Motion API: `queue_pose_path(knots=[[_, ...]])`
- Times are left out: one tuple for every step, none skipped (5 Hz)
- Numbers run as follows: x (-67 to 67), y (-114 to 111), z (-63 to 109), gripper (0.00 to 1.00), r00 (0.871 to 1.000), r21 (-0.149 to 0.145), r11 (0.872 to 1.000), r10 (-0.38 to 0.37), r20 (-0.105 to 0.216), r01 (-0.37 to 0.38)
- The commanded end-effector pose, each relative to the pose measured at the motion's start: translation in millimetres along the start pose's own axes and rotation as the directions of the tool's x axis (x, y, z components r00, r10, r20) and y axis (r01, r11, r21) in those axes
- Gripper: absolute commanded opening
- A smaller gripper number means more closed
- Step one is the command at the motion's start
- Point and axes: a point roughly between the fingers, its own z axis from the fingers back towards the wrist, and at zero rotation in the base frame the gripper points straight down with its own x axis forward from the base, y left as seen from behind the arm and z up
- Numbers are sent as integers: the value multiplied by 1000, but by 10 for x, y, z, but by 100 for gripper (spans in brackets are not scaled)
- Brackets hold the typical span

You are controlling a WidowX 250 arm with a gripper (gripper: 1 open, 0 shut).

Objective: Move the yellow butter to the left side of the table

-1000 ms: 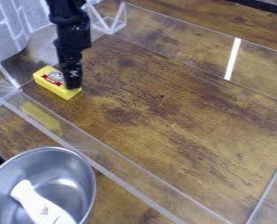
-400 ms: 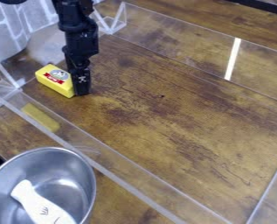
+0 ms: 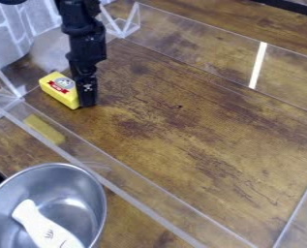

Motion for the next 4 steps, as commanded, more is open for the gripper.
queue_pose_path(knots=[[-155, 36, 5, 100, 999, -25, 999, 36, 0, -36], [-173, 34, 16, 100, 999, -32, 998, 46, 3, -46], [-181, 31, 24, 100, 999, -39, 998, 54, 7, -54], [-190, 31, 28, 100, 998, -45, 997, 62, 9, -61]])
